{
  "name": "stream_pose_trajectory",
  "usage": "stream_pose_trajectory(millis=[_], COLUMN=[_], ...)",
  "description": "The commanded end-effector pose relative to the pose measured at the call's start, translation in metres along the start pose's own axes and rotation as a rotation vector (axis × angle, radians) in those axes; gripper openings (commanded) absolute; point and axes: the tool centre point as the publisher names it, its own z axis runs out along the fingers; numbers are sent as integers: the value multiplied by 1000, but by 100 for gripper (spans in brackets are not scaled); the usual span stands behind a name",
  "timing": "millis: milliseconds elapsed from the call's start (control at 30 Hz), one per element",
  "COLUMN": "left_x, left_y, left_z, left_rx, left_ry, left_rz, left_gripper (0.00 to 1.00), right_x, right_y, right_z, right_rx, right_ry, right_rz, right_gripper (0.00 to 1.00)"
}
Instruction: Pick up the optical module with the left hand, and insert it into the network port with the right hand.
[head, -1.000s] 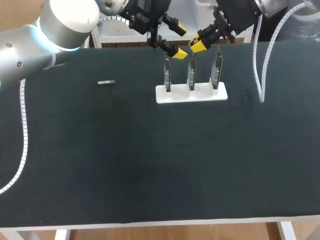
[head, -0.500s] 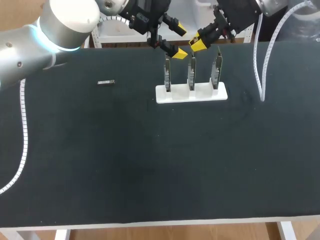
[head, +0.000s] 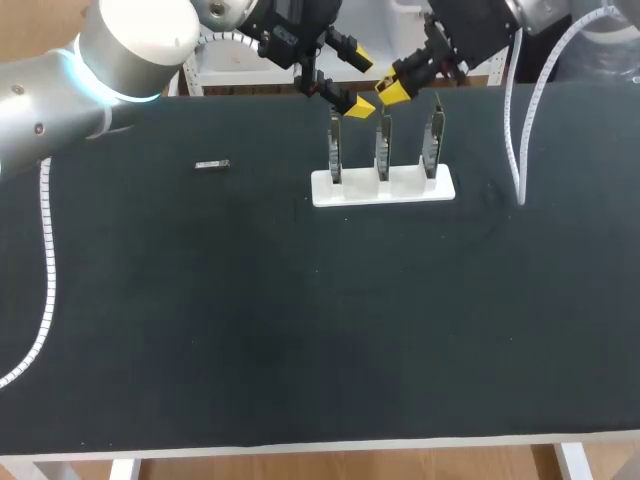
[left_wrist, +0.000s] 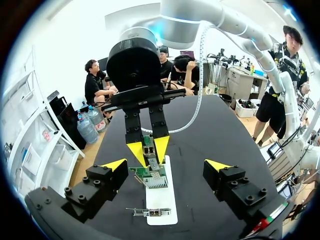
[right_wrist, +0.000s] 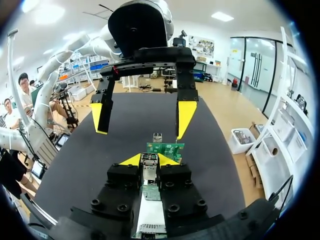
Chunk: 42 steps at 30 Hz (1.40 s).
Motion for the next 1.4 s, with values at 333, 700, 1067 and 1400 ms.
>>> stream_pose_trajectory(millis=[333, 700, 1067, 1400], left_x=[-1, -1, -1, -1], left_y=[0, 0, 0, 0], left_z=[0, 0, 0, 0], left_rx=[-1, -1, -1, -1], left_ry=[4, 4, 4, 4], left_rz=[-1, -1, -1, -1], left_gripper=[100, 100, 100, 100], right_x=[8, 2, 2, 2], right_y=[-6, -8, -7, -4], right_z=[3, -2, 0, 1], right_rx=[-4, 8, 3, 5], right_ry=[6, -6, -4, -6], right_rz=[24, 11, 10, 17], right_gripper=[0, 0, 0, 0])
